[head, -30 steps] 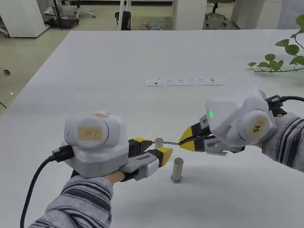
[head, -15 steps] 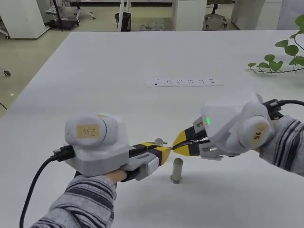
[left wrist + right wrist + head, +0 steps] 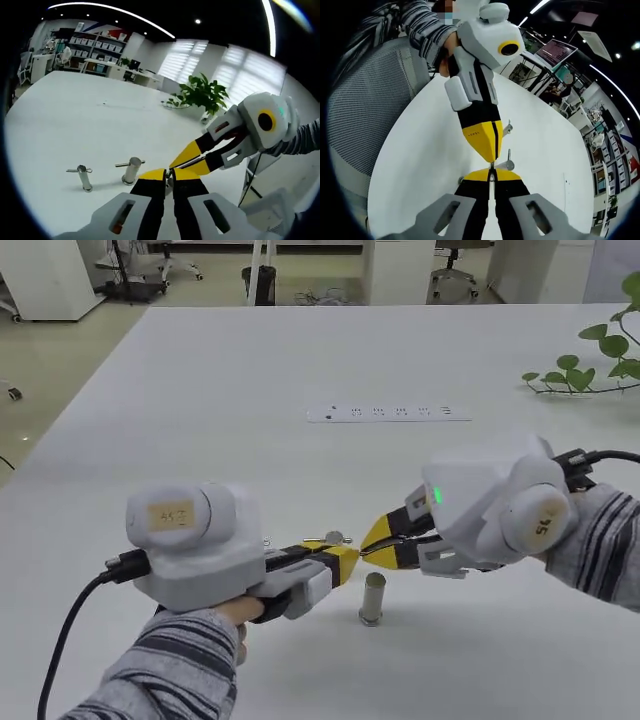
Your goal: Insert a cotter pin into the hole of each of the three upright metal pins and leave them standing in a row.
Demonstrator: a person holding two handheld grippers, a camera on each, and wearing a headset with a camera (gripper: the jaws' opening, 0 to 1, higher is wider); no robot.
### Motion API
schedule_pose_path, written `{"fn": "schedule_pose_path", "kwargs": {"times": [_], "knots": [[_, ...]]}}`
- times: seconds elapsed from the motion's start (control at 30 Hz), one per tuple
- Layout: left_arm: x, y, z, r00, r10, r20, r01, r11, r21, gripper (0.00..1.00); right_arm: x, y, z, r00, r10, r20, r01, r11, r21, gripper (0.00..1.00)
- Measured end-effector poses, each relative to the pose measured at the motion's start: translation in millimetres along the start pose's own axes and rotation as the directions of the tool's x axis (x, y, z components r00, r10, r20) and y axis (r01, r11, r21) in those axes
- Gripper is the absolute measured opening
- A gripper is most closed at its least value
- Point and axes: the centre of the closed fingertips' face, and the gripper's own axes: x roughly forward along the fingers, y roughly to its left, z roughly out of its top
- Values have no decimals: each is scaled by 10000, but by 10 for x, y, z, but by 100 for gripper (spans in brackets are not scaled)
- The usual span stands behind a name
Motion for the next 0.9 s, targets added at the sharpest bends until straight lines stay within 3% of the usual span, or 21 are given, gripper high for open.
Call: {"fn": "schedule_pose_path", "kwargs": {"times": [0.37,0.5,0.67,0.77,0.9], "knots": [[8,-16,-21,9999,-152,-20,152,9999,-55,0,8,10,-13,10000,9,8,-9,9999,104,0],[13,-34,-14,9998,-212,-28,213,9971,735,0,8,-3,-19,10000,-61,30,60,9995,312,0],[-1,-44,-44,9992,-348,-187,369,9913,1261,0,5,-18,-65,9999,-49,-134,55,9988,479,0],[-7,-70,-51,9987,-433,-259,474,9805,1906,0,-1,-8,-76,9999,80,-110,-73,9982,588,0],[-20,-98,-102,9964,-548,-654,718,9522,2969,0,0,44,-94,9991,366,-209,-355,9979,534,0]]}}
